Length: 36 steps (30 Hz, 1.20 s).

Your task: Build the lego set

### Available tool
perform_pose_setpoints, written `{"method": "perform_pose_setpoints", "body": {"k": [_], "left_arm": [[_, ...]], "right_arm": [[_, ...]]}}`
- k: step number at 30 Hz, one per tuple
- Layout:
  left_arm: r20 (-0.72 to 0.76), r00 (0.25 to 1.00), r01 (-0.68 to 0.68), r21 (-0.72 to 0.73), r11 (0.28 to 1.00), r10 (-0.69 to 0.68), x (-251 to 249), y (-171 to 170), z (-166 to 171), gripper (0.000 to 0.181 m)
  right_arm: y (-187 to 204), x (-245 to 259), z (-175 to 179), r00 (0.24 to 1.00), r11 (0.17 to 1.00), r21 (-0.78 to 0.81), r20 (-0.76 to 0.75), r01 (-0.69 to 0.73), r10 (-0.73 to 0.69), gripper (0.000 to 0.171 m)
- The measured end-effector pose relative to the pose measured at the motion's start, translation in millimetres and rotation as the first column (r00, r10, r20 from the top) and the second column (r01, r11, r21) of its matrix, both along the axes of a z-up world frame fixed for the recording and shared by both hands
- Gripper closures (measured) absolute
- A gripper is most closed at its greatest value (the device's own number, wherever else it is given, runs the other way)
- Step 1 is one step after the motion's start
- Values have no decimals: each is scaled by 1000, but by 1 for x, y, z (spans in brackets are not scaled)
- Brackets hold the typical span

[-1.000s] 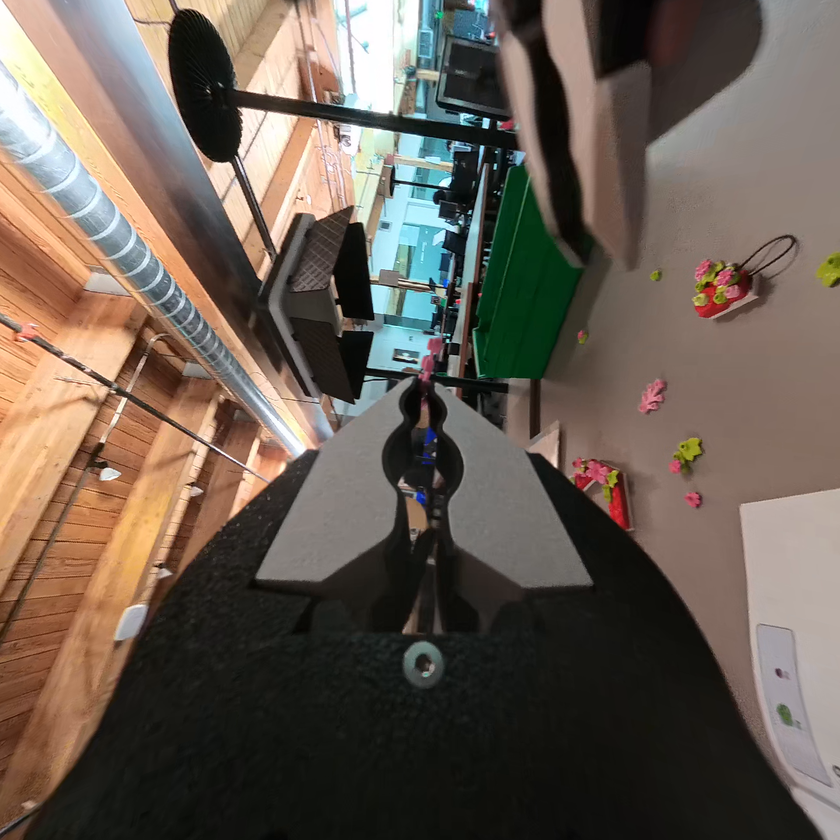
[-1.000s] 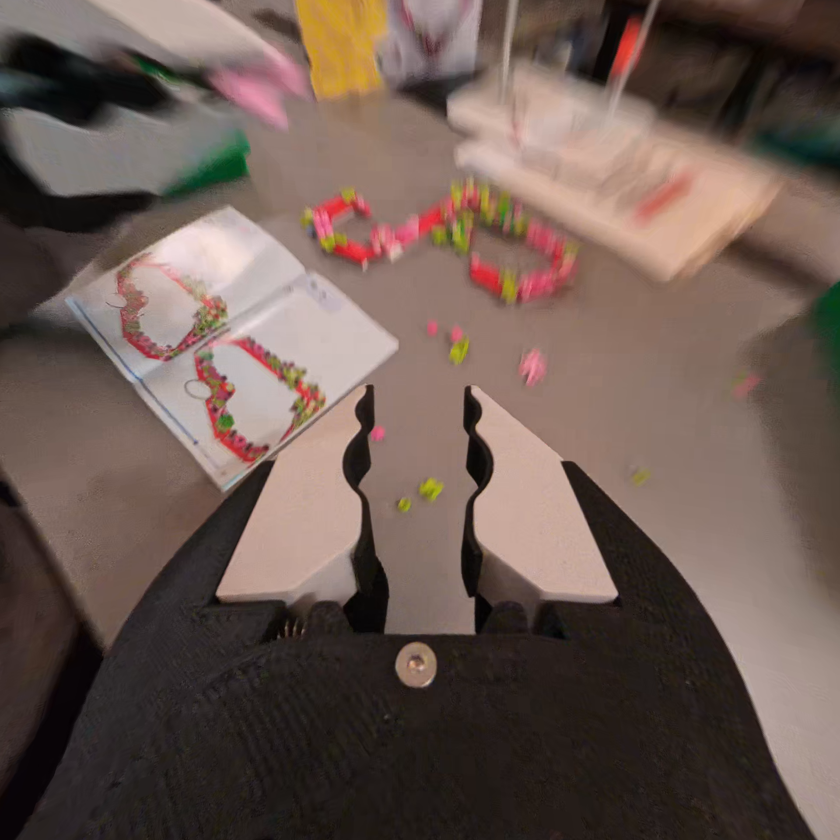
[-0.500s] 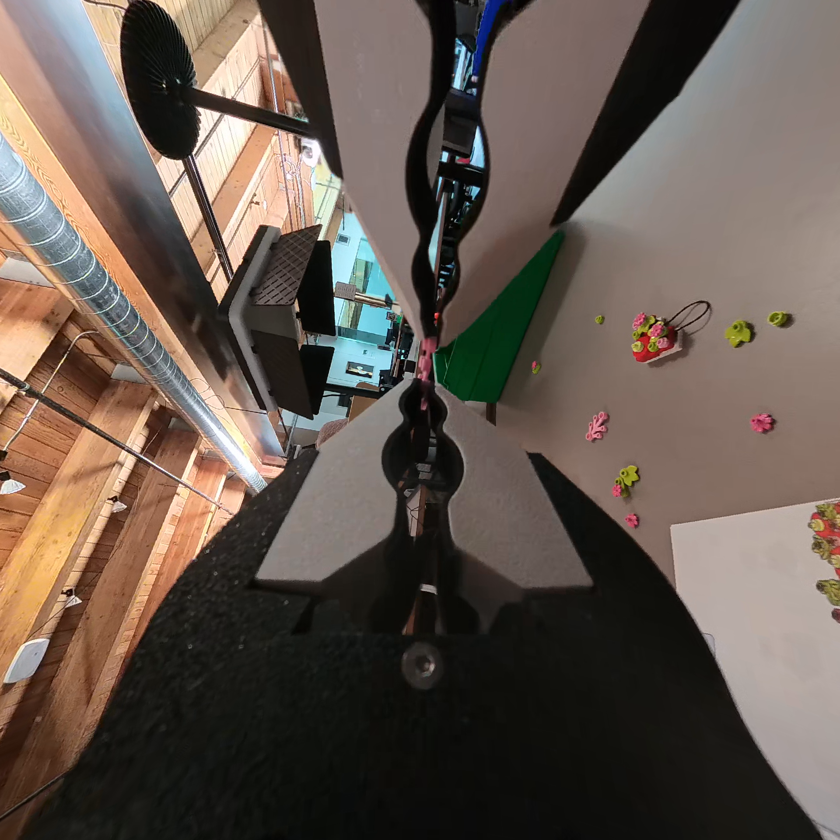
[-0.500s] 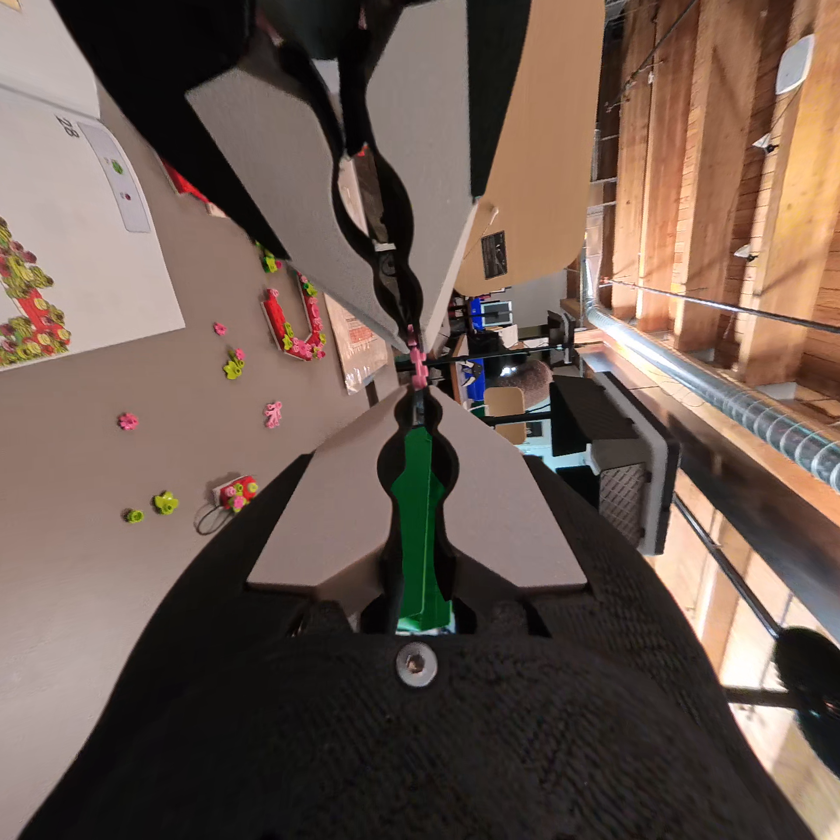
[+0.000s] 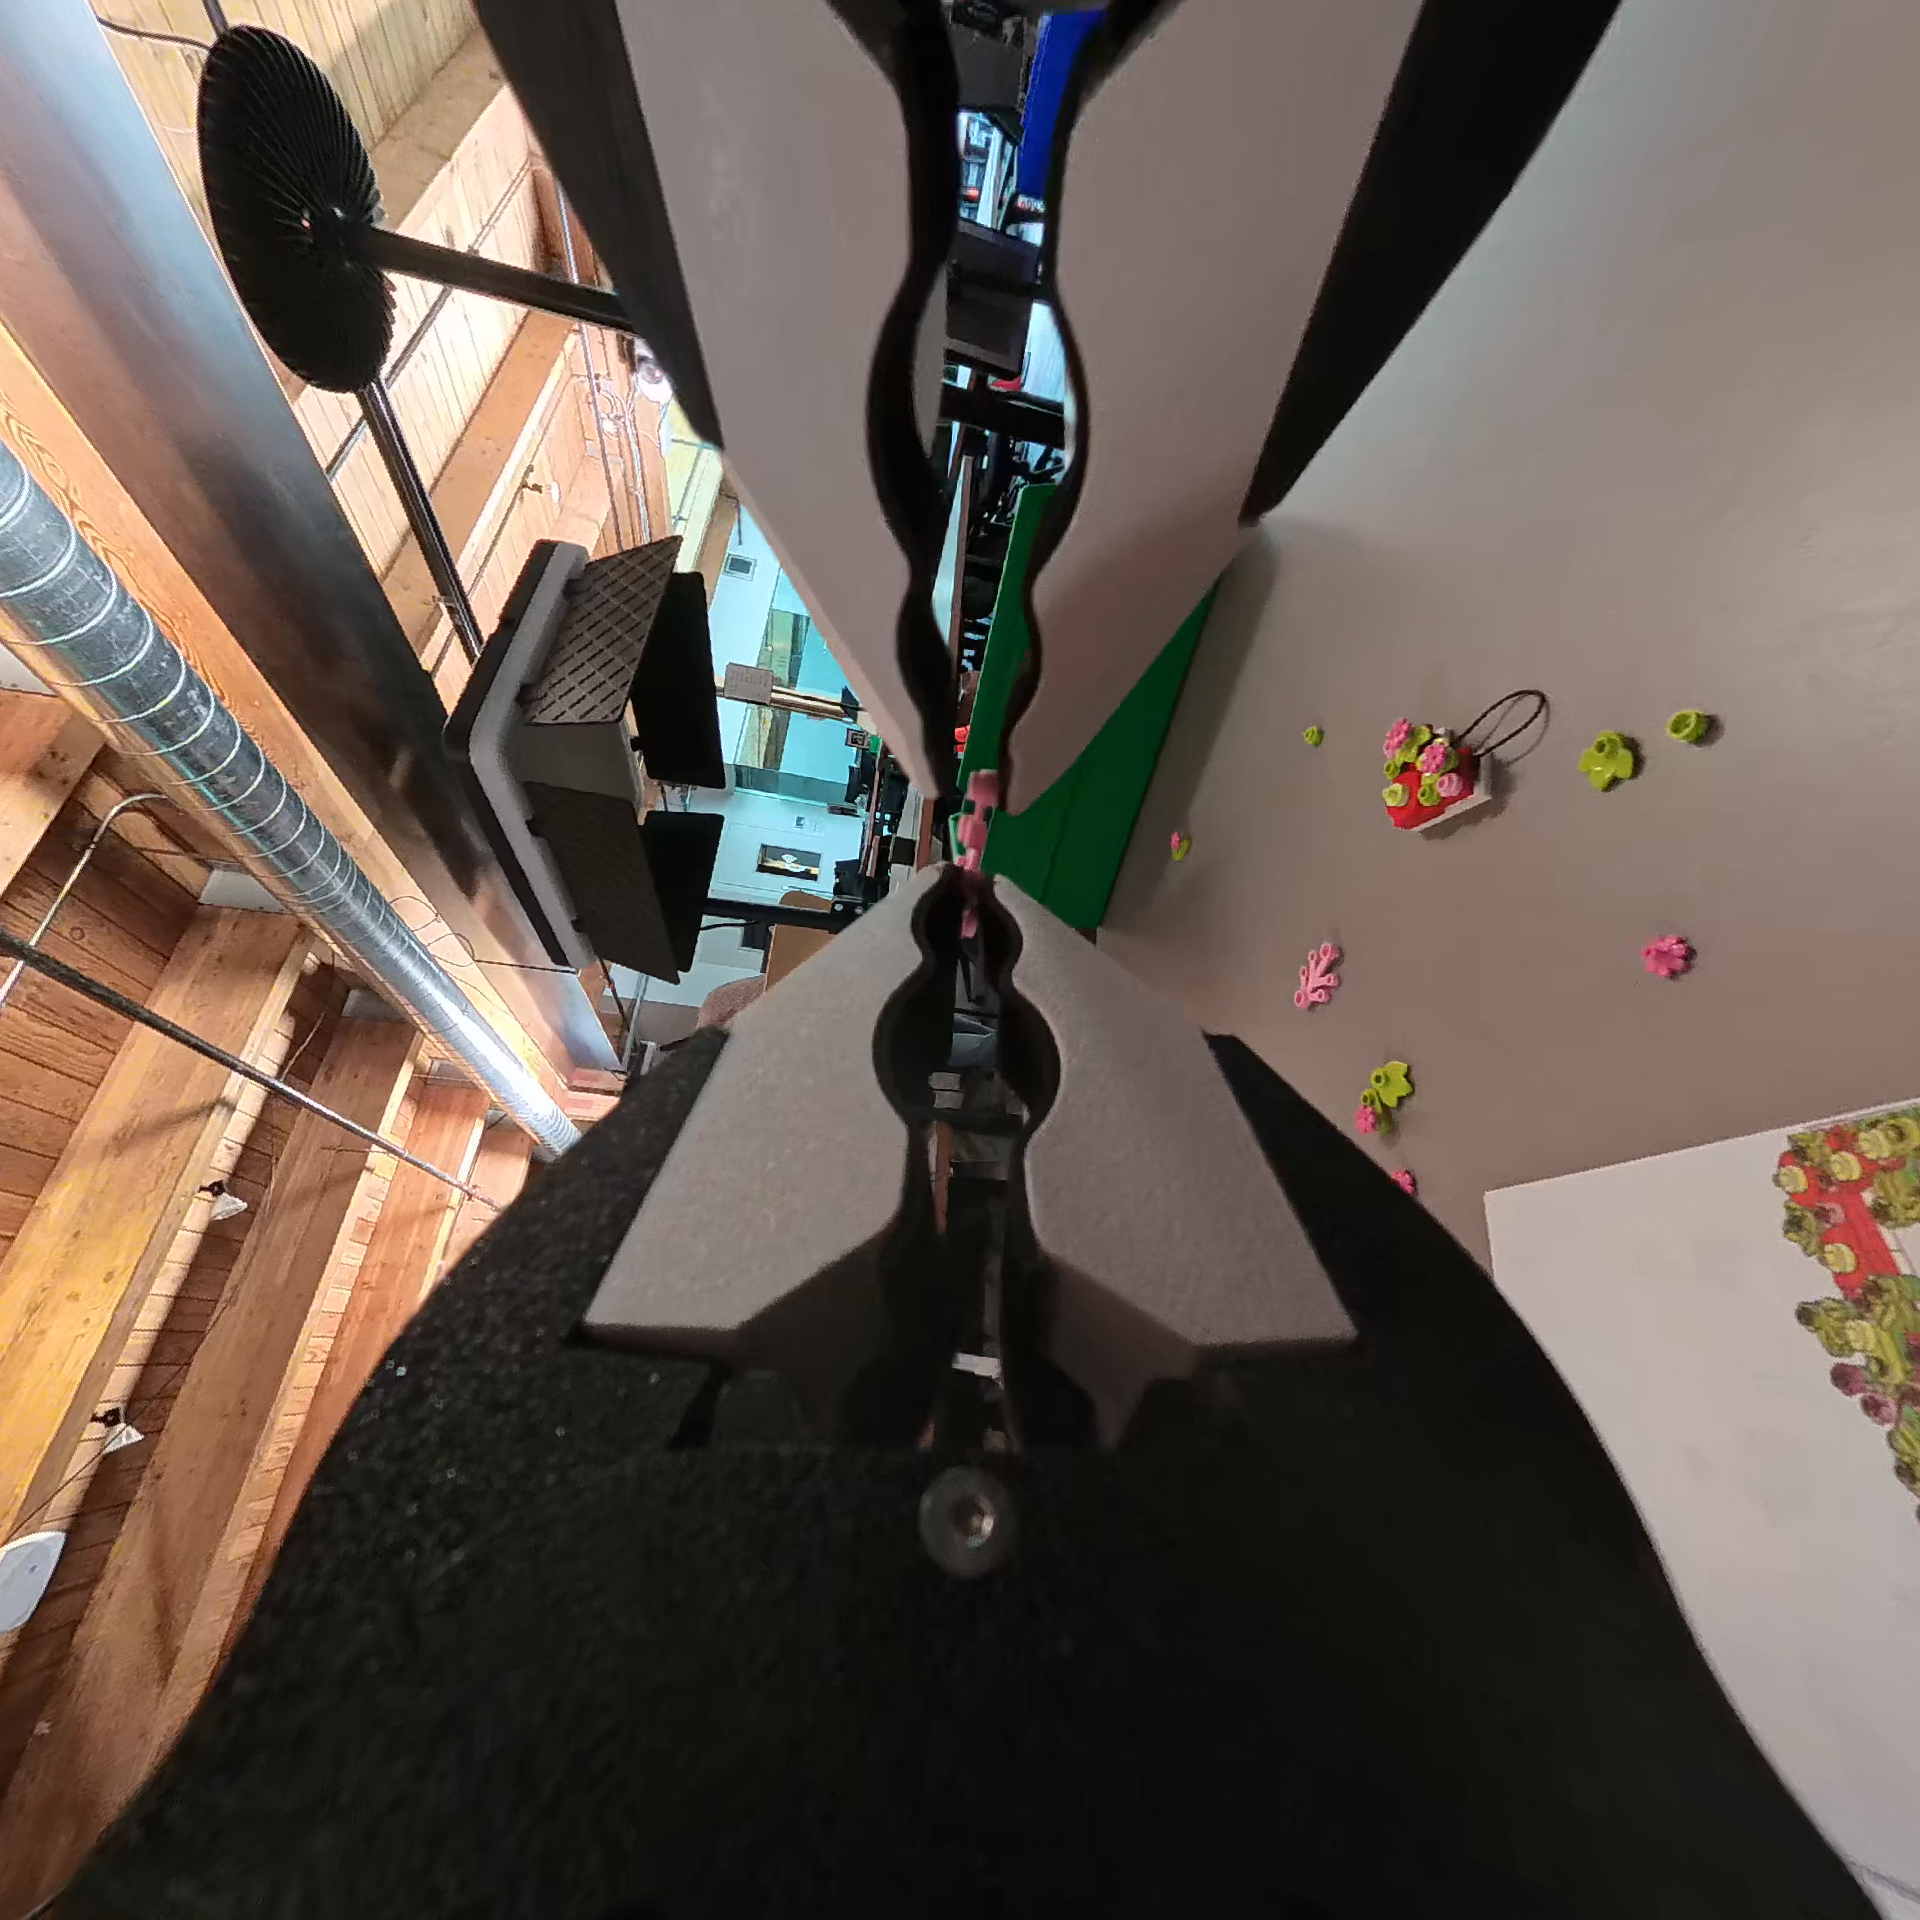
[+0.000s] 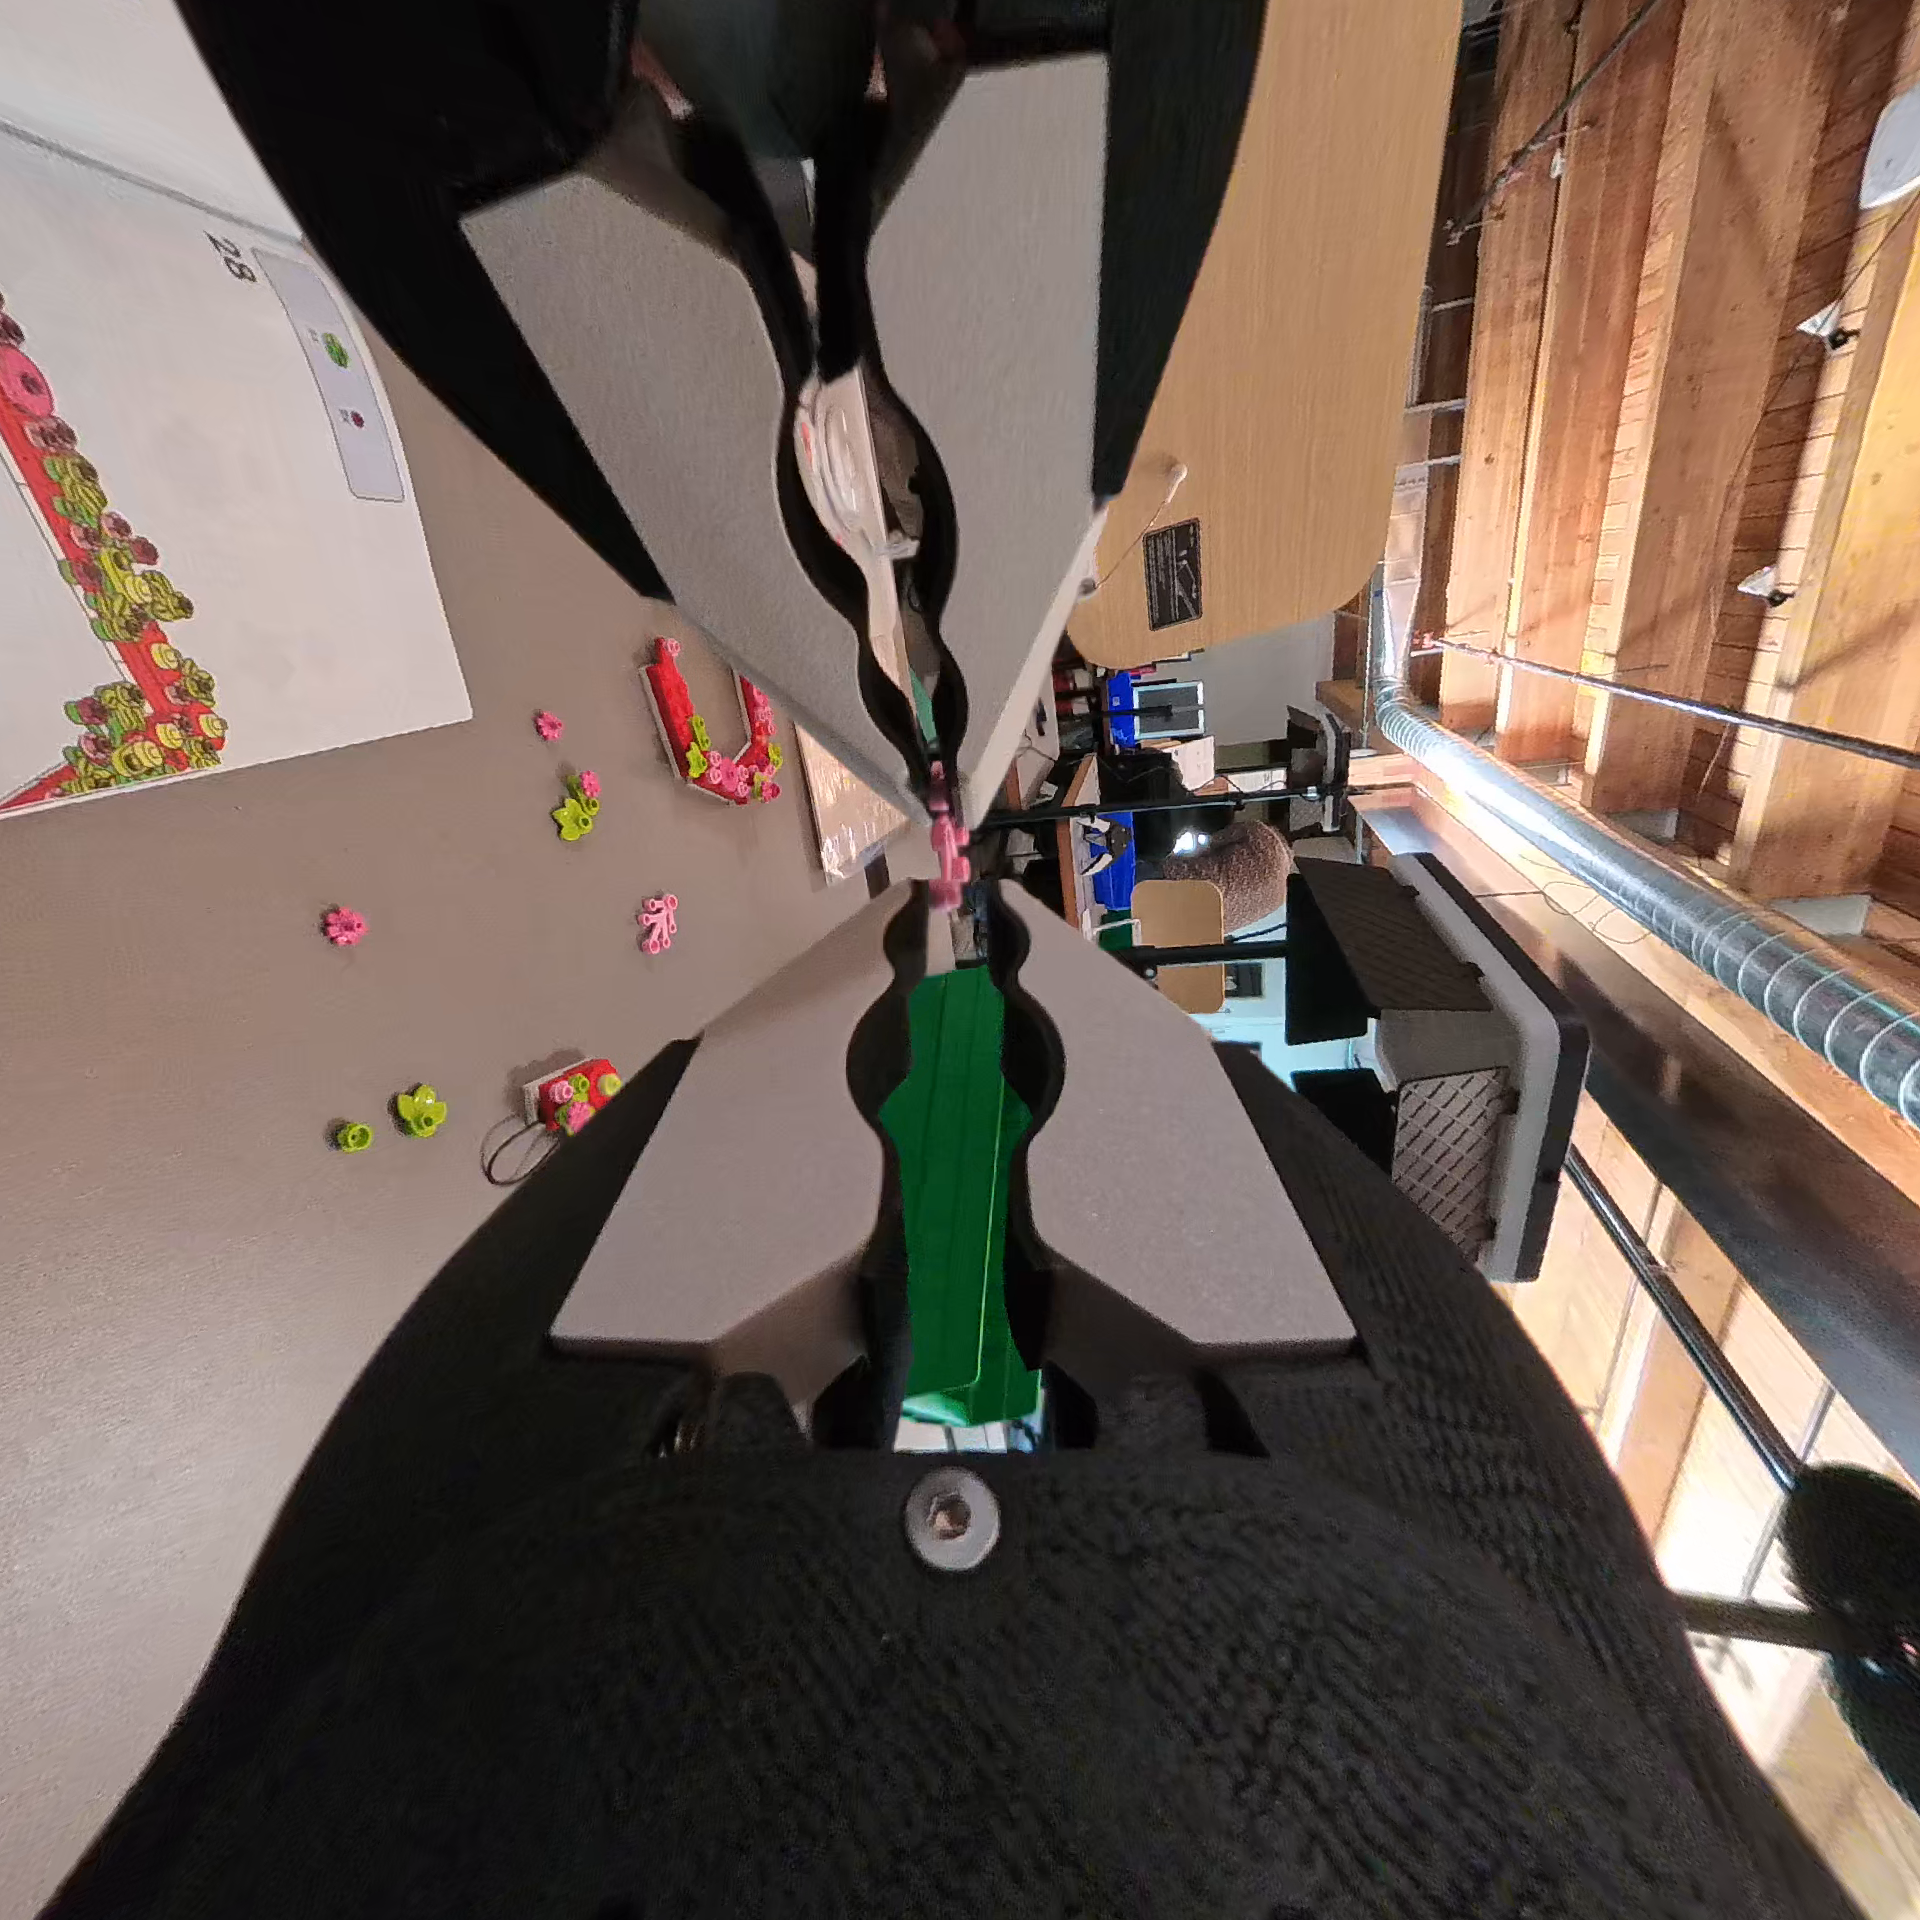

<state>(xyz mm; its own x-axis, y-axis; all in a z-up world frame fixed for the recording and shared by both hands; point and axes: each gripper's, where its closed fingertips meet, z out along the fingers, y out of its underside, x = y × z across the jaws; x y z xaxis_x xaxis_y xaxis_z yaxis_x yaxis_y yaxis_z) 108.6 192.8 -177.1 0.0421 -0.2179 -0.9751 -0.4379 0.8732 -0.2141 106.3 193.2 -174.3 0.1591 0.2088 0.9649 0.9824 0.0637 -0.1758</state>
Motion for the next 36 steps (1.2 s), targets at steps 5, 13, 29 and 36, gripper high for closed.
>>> {"method": "perform_pose_setpoints", "body": {"k": [5,13,29,36], "left_arm": [[70,996,62,-71,996,-57,1,-5,5,180],[86,996,30,-56,998,-25,5,-3,4,146],[89,991,-109,133,985,97,9,8,-3,181],[77,995,-75,214,974,60,14,15,-31,181]], "right_arm": [[0,2,0,999,1000,17,33,19,-20,168],[-3,-1,-1,999,1000,-5,37,9,-9,168],[-7,-6,-6,998,1000,3,58,-2,2,168],[-7,31,-56,877,913,-407,-449,-30,-171,156]]}}
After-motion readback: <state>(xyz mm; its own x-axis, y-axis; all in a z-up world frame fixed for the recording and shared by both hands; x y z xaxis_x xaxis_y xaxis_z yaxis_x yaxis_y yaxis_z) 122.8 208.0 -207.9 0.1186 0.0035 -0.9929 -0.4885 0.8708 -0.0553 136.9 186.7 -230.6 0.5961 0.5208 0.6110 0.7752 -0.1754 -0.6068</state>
